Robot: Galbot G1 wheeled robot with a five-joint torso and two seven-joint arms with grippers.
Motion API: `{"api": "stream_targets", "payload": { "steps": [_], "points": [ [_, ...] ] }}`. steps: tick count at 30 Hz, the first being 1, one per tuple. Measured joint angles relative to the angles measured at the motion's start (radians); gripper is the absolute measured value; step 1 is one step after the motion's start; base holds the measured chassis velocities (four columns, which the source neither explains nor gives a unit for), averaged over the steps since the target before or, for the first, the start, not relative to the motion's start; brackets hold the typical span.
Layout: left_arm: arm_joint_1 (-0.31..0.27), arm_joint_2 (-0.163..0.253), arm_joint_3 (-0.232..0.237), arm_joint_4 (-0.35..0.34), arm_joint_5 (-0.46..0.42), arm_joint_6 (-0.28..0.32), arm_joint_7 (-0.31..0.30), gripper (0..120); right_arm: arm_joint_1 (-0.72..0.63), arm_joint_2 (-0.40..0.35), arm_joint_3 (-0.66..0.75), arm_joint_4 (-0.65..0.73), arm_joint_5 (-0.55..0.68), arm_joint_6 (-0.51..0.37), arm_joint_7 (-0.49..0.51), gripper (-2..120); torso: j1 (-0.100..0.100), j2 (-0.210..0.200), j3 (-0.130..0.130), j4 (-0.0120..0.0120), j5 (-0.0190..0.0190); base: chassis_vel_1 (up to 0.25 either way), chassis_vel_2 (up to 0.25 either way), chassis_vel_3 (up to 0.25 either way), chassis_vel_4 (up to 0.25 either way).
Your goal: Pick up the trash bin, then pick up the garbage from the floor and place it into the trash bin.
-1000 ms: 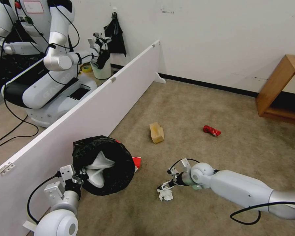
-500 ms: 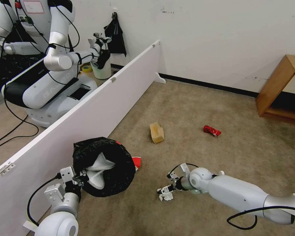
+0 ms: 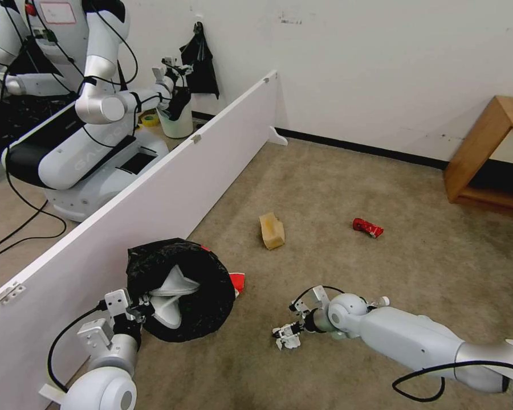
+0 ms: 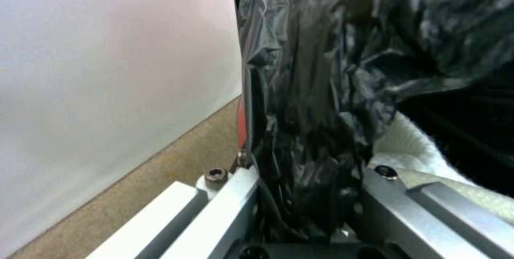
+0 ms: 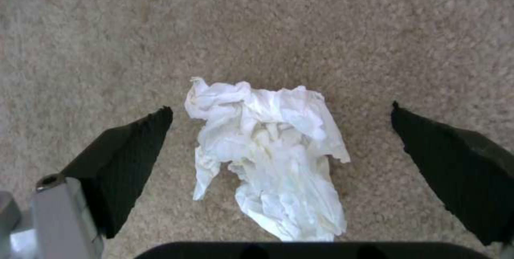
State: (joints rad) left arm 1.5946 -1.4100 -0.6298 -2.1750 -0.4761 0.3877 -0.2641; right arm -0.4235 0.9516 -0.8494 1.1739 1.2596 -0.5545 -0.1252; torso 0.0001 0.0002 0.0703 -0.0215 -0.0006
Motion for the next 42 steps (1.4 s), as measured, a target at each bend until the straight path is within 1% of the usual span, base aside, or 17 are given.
{"api": "stream_targets", "payload": {
  "steps": [8, 10, 11, 13, 23, 24, 25, 28, 29, 31, 34, 35, 37, 38, 39, 40, 42],
  "points": [
    [0.001, 0.0, -0.003, 0.001, -0.002, -0.003, 0.001, 0, 0.002, 0.006, -0.005, -0.002, -0.002, 0.0, 0.001, 99, 0.0, 0.0, 0.0, 0.0001, 0.0003, 0.0, 0.0, 0.0, 0.0],
    [0.001, 0.0, -0.003, 0.001, -0.003, -0.003, 0.001, 0, 0.005, 0.008, -0.006, -0.003, -0.002, 0.0, 0.003, 94, 0.0, 0.0, 0.0, -0.0002, -0.0002, 0.0, 0.0, 0.0, 0.0],
    [0.001, 0.0, -0.003, 0.001, -0.003, -0.003, 0.001, 0, 0.005, 0.008, -0.006, -0.003, -0.002, 0.0, 0.003, 94, 0.0, 0.0, 0.0, -0.0002, -0.0002, 0.0, 0.0, 0.0, 0.0],
    [0.0, 0.0, -0.003, 0.001, -0.004, -0.003, 0.002, 0, 0.006, 0.009, -0.007, -0.003, -0.002, 0.0, 0.005, 89, 0.0, 0.0, 0.0, -0.0004, -0.0004, 0.0, 0.0, 0.0, 0.0],
    [0.002, 0.004, -0.009, 0.001, -0.01, -0.005, 0.004, 0, 0.003, 0.009, -0.021, 0.02, 0.002, 0.001, 0.025, 88, 0.0, 0.0, 0.0, -0.0002, 0.0001, 0.0, 0.0, 0.0, 0.0],
    [0.001, 0.004, -0.01, 0.001, -0.011, -0.005, 0.005, 0, 0.002, 0.01, -0.024, 0.029, 0.008, 0.001, 0.025, 87, 0.0, 0.0, 0.0, 0.0003, 0.0009, 0.0, 0.0, 0.0, 0.0],
    [0.001, 0.004, -0.01, 0.001, -0.011, -0.005, 0.006, 0, 0.0, 0.015, -0.029, 0.039, 0.014, 0.001, 0.028, 87, 0.0, 0.0, 0.001, 0.0011, 0.0034, 0.0, 0.0, 0.0, 0.0],
    [0.001, 0.004, -0.01, 0.001, -0.012, -0.005, 0.006, 0, 0.0, 0.017, -0.033, 0.044, 0.018, 0.001, 0.033, 88, 0.0, 0.0, 0.001, 0.0015, 0.0023, 0.0, 0.0, 0.0, 0.0],
    [0.001, 0.004, -0.011, 0.002, -0.012, -0.005, 0.006, 0, 0.002, 0.017, -0.037, 0.048, 0.021, 0.0, 0.038, 88, 0.0, 0.0, 0.001, 0.0011, 0.0006, 0.0, 0.0, 0.0, 0.0],
    [0.001, 0.004, -0.013, 0.001, -0.014, -0.006, 0.006, 0, 0.001, 0.022, -0.046, 0.058, 0.025, -0.001, 0.042, 88, 0.0, 0.0, 0.001, 0.001, 0.0021, 0.0, 0.0, 0.0, 0.0],
    [0.001, 0.004, -0.015, 0.002, -0.015, -0.007, 0.006, 0, 0.001, 0.022, -0.05, 0.065, 0.029, -0.002, 0.048, 88, 0.0, 0.0, 0.001, 0.0009, 0.0012, 0.0, 0.0, 0.0, 0.0],
    [0.002, 0.004, -0.017, 0.002, -0.017, -0.007, 0.008, 0, 0.001, 0.022, -0.056, 0.078, 0.036, -0.005, 0.056, 86, 0.0, 0.0, 0.001, 0.001, 0.0012, 0.0, 0.0, 0.0, 0.0],
    [0.002, 0.005, -0.018, 0.005, -0.018, -0.007, 0.008, 0, -0.001, 0.019, -0.063, 0.099, 0.044, -0.008, 0.065, 79, 0.0, 0.0, 0.001, 0.001, 0.0014, 0.0, 0.0, 0.0, 0.0],
    [0.002, 0.005, -0.018, 0.005, -0.018, -0.007, 0.008, 0, -0.001, 0.019, -0.063, 0.099, 0.044, -0.008, 0.065, 79, 0.0, 0.0, 0.001, 0.001, 0.0014, 0.0, 0.0, 0.0, 0.0],
    [0.001, 0.004, -0.018, 0.006, -0.018, -0.008, 0.009, 0, -0.004, 0.016, -0.064, 0.108, 0.047, -0.009, 0.071, 74, 0.0, 0.0, 0.001, 0.0011, 0.0012, 0.0, 0.0, 0.0, 0.0],
    [0.001, 0.004, -0.018, 0.006, -0.018, -0.008, 0.009, 0, -0.004, 0.016, -0.064, 0.108, 0.047, -0.009, 0.071, 74, 0.0, 0.0, 0.001, 0.0011, 0.0012, 0.0, 0.0, 0.0, 0.0],
    [-0.001, 0.003, -0.016, 0.007, -0.018, -0.008, 0.009, 0, -0.011, 0.008, -0.065, 0.118, 0.048, -0.009, 0.081, 62, 0.0, 0.0, 0.0, 0.0005, 0.001, 0.0, 0.0, 0.0, 0.0]
  ]
}}
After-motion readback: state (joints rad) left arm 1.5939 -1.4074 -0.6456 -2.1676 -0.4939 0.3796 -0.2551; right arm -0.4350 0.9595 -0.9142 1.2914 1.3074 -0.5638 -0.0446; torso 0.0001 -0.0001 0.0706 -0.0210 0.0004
